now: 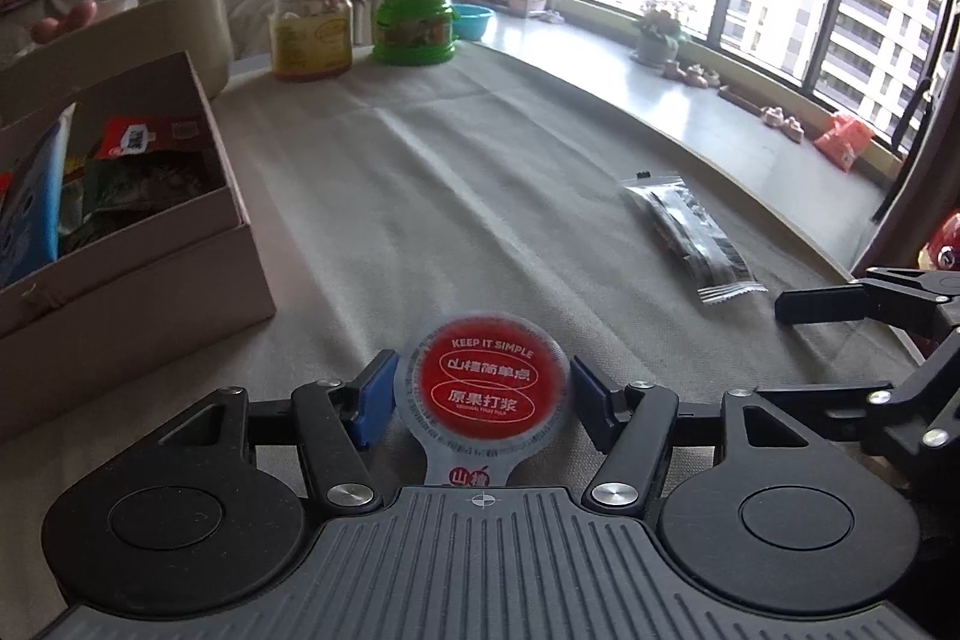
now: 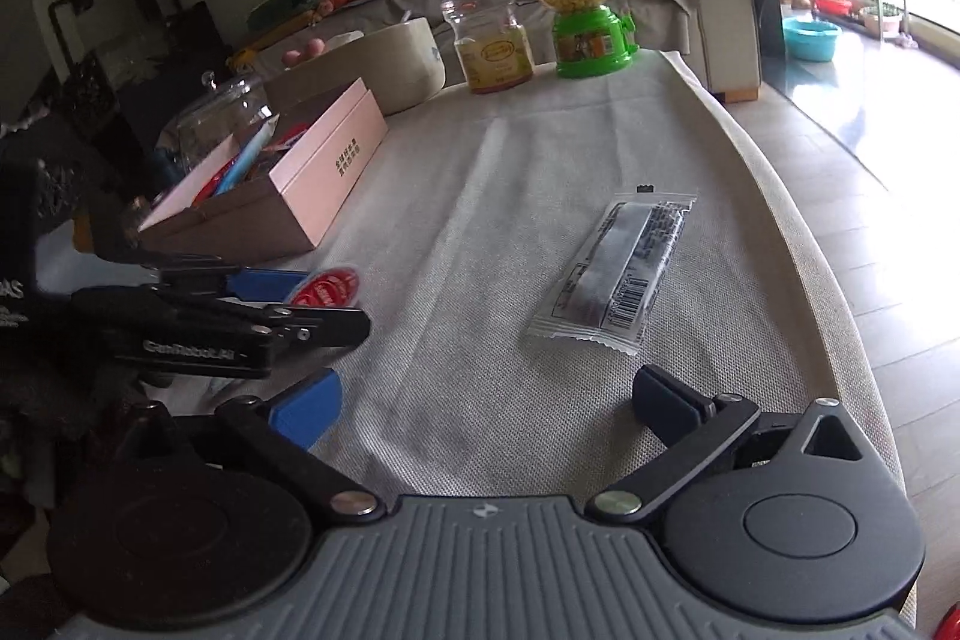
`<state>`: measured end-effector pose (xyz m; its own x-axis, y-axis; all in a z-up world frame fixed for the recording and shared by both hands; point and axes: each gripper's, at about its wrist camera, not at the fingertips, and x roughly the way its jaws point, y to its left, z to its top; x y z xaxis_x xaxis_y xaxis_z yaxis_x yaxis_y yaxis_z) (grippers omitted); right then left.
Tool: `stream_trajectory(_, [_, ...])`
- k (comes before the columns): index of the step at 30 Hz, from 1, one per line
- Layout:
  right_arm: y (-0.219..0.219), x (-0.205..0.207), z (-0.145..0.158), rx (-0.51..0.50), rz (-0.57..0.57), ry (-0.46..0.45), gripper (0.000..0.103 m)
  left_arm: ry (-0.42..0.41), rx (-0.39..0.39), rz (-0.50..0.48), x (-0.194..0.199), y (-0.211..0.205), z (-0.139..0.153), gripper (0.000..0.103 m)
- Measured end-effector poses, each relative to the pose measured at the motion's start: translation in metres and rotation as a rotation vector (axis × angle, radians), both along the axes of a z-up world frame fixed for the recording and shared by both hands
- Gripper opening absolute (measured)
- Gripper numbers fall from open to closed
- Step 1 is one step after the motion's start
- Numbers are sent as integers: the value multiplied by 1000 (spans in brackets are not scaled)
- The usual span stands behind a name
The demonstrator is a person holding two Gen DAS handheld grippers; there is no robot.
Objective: Organize snacks
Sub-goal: 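Grasp the clear dark snack-stick packet with the right tool, then carry the snack-stick packet into the pink box with the right tool while the left drops the round pouch there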
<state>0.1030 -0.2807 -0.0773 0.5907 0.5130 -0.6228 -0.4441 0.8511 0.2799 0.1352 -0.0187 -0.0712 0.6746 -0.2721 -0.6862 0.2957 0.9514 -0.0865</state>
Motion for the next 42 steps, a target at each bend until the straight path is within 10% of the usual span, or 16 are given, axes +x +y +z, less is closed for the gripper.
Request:
stream_trajectory(4, [27,-11,0,-187,44,-71,100,26,-40,62,-29,19,4,67])
stream_trajectory(10, [26,23,24,-207,-97,-123,98,59,23,232,-73,45,8,67])
stream_trajectory(17, [22,83,12,-203,-203,46,56,60,35,285,-85,45,9,67])
stream_trajectory(29, [89,3,19,-241,179,8,43,49,13,290,-87,46,8,68])
stream_trajectory(42, [94,-24,51,-245,262,-75,36,28,-94,288,-98,57,16,67])
